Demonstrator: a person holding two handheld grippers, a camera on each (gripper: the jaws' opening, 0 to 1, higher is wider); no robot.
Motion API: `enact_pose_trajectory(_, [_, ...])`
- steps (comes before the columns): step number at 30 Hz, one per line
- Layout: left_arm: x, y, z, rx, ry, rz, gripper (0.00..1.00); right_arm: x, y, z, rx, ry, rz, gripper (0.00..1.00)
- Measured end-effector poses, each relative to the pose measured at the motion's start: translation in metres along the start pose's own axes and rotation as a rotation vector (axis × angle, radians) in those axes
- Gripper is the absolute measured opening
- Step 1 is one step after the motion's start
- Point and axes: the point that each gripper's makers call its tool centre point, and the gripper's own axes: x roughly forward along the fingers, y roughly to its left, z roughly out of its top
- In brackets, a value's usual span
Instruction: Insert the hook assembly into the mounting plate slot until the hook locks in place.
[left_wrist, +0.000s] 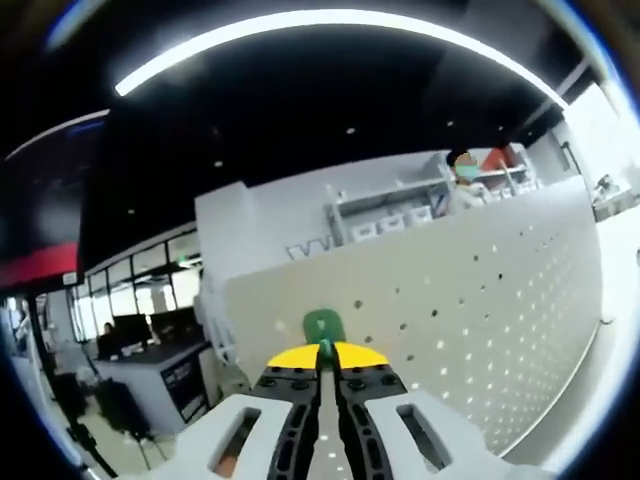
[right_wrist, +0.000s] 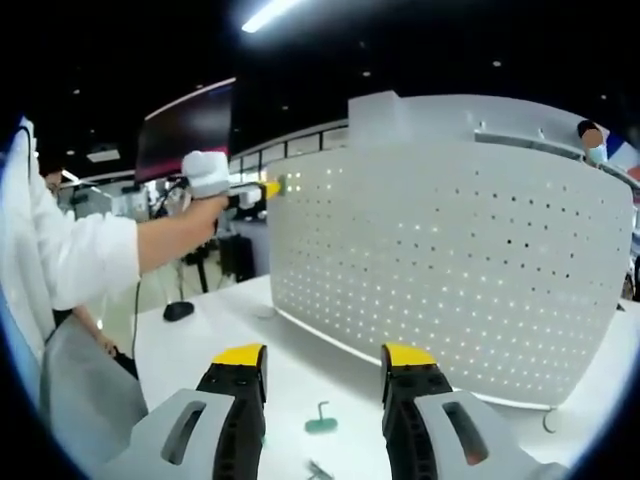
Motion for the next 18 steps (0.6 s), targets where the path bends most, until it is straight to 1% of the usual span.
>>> enact_pose_trajectory(3, [-0.001,0.001,0.000,-0.007,0.002,0.005,0.08,-0.001,-0.001,0.001,0.002,-0.004,-0.002,0.45])
enact_pose_trajectory(7, [-0.004,0.000,-0.003,-0.019,0.020,-0.005,0.12,-0.002,0.000,0.001,0.002,-0.010,-0.001,0.45])
enact_pose_trajectory(11, [-0.010,0.000,-0.005,-0.051,0.030,-0.017,0.17,-0.002,0.002,0.001,0.001,-0.012,0.003,0.45])
enact_pose_trajectory(15, [-0.017,-0.001,0.000,-0.066,0.022,-0.028,0.21,-0.003,0.004,0.002,0.000,-0.015,0.007,0.45])
enact_pose_trajectory(18, [-0.024,-0.002,0.004,-0.076,0.015,-0.034,0.25,-0.002,0.006,0.002,-0.004,-0.014,0.012,0.45])
